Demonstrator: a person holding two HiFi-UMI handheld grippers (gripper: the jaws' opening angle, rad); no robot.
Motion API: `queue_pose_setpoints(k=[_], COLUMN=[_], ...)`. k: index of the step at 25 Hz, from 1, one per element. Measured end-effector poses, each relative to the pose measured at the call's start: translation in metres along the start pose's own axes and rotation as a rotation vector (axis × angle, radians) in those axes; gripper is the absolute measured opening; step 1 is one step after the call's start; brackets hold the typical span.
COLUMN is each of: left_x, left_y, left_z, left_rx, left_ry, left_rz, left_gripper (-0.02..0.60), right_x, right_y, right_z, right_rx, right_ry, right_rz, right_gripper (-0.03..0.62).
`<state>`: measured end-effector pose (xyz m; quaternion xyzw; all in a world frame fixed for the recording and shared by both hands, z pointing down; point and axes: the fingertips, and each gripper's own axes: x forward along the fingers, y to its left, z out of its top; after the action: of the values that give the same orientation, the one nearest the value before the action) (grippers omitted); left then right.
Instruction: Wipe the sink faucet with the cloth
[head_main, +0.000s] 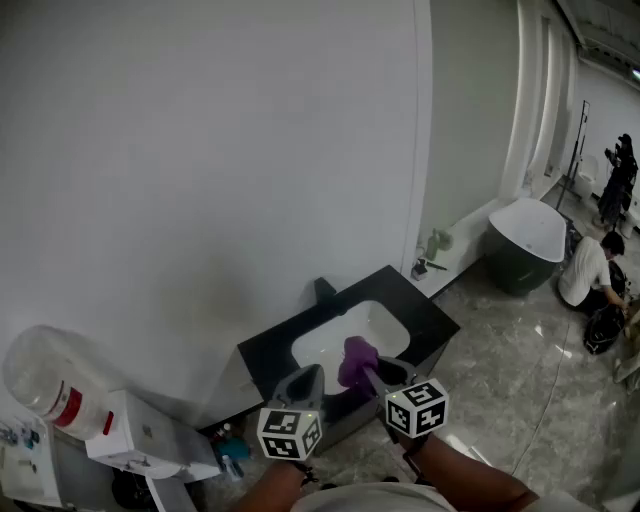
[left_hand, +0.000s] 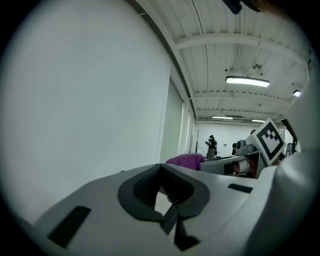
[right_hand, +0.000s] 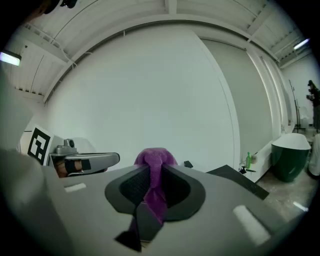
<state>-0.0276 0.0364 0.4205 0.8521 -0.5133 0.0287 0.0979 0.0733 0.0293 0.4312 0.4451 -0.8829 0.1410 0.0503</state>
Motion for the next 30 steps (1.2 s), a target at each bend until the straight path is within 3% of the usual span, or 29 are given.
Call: queue_pose_setpoints(k=[19,30], left_x=[0.017,0.047], left_y=[0.004,-0.009], left_z=[-0.003,-0.021], left_rx=[-0.008,-0.030], left_ry=[0.015,0.048], left_rz=[0.012,0.046], left_gripper=[0.005,0.005], right_x=[0.012,0.021], right_y=[-0.015,-0.046], right_z=[0.000,-0.011], right_rx=[0.011,0.016], right_ry=[0.002,0.016], right_rz=[0.006,0.063], right_gripper=[0.064,0.066])
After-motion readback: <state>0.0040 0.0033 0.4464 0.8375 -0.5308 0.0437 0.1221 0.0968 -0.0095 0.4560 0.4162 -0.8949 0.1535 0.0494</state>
